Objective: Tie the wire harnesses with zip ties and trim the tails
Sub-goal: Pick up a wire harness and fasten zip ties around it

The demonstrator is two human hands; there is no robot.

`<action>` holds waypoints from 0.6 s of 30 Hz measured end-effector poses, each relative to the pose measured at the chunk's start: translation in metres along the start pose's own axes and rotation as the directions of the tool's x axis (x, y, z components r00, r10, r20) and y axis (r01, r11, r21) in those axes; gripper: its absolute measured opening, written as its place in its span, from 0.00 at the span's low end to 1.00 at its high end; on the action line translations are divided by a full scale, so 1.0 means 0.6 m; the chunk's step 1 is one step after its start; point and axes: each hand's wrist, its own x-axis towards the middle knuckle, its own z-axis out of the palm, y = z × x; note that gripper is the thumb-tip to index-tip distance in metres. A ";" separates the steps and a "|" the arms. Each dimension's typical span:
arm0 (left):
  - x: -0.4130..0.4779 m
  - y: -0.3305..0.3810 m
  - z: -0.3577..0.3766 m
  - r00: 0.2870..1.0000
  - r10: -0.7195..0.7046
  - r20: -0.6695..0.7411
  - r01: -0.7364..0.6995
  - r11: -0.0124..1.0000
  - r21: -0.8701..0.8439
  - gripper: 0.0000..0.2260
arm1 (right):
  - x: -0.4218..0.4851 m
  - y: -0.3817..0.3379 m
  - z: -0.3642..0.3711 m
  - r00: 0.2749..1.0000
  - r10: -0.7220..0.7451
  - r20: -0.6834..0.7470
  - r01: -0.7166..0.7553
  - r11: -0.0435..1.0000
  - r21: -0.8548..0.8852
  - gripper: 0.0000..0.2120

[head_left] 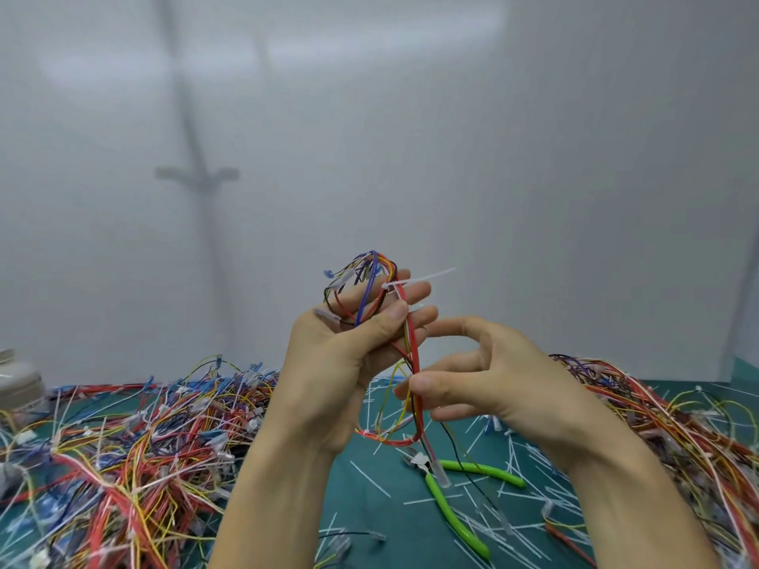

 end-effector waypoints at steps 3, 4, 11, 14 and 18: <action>-0.001 0.003 -0.002 1.000 -0.007 0.014 0.007 1.000 -0.028 0.17 | -0.002 -0.007 0.002 0.999 -0.043 -0.017 0.043 0.999 0.028 0.22; -0.001 0.003 -0.003 1.000 -0.006 0.014 0.007 0.999 -0.032 0.17 | -0.004 -0.009 0.003 0.998 -0.057 -0.030 0.058 0.997 0.051 0.20; -0.002 0.014 -0.012 0.988 -0.043 0.149 0.052 0.997 -0.055 0.19 | -0.007 -0.014 0.003 0.969 -0.190 -0.158 0.210 0.971 0.115 0.09; -0.001 0.014 -0.020 0.971 -0.091 0.221 0.110 0.991 -0.077 0.20 | -0.009 -0.016 0.002 0.944 -0.238 -0.228 0.278 0.947 0.160 0.12; -0.001 0.008 -0.031 0.946 -0.163 0.280 0.107 0.973 0.205 0.15 | -0.004 -0.012 -0.004 0.910 -0.244 -0.335 0.344 0.896 0.281 0.10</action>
